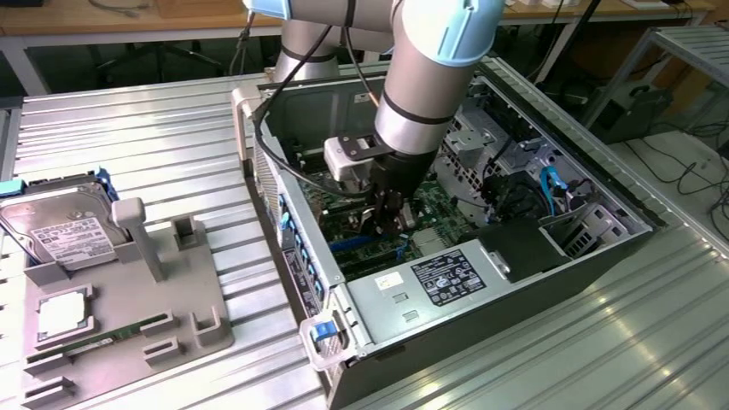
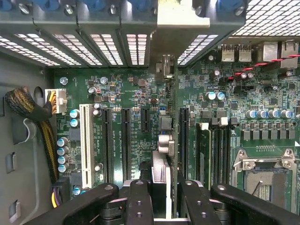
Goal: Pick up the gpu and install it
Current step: 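Insert the gpu into the slot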
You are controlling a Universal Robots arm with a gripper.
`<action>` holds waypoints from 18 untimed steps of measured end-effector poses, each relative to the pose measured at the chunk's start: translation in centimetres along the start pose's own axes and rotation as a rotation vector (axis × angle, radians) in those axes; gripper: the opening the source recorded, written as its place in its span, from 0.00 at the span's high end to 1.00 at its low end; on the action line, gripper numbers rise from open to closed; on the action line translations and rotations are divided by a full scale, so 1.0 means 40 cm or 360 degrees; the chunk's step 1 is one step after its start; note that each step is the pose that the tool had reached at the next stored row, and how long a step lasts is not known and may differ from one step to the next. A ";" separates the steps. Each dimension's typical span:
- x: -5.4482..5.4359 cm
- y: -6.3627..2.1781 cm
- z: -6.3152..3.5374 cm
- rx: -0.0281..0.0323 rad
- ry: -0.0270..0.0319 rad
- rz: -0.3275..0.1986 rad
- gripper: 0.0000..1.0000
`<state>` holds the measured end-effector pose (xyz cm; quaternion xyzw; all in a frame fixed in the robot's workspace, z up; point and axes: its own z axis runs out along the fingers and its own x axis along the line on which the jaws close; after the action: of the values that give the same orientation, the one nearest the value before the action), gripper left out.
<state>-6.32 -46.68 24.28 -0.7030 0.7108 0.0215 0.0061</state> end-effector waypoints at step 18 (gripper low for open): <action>-0.003 0.007 0.004 0.00001 0.00214 0.0000 0.72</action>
<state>-6.60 -46.55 24.13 -0.7030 0.7110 0.0167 0.0013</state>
